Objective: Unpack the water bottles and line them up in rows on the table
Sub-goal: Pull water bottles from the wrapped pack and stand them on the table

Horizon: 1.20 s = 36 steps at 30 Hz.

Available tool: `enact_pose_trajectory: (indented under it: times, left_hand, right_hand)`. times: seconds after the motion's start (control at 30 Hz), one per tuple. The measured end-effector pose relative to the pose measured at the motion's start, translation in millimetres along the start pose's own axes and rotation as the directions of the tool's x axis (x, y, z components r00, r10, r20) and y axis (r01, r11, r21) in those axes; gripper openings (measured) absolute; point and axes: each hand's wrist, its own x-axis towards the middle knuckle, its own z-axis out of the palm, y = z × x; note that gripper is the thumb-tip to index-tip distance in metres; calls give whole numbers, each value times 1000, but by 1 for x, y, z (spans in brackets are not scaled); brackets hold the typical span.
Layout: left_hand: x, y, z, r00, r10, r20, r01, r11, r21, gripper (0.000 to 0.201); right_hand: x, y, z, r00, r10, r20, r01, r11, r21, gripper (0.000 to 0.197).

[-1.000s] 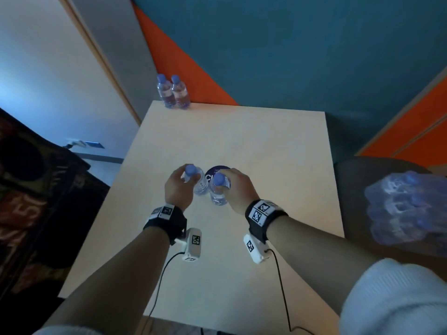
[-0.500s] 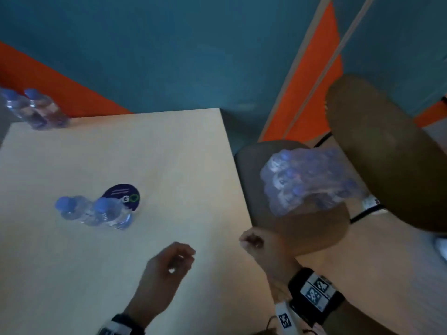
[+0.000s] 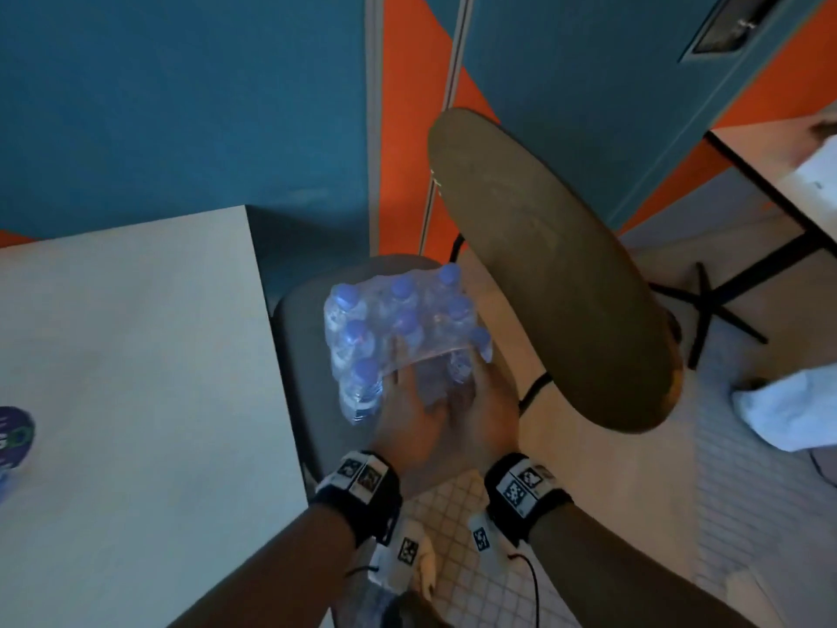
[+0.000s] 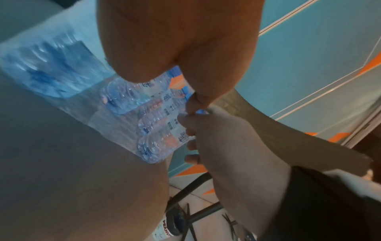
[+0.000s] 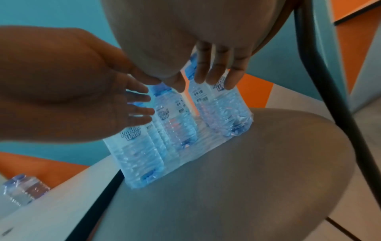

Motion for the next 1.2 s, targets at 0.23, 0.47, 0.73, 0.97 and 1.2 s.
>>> enact_pose_trajectory:
  times: [0.23,0.47,0.73,0.97,1.2]
  left_hand:
    - [33,-5,18,980,19,-196,3,994,114,102]
    - [48,4,24,972,43,-231,-11,990,138,75]
    - [18,-5,20,977,78,-199,-46,986,158,33]
    - [-66,-5,-37,988,19,-153,-15,1000,22,36]
    - [-144,-31,-170,891,-90,-445,53,994,-96,40]
  right_hand:
    - [11,22,-4,984,-154,95,178,915,-363,96]
    - [25,10,-20,977,-189,99,214,856,-470,74]
    - [22,12,-31,971,-174,166,216,933,-288,44]
    - [-12,8,-68,943,-245,225,266,961,-70,37]
    - [-37,-96,-50,708,-522,476,450,853,266,27]
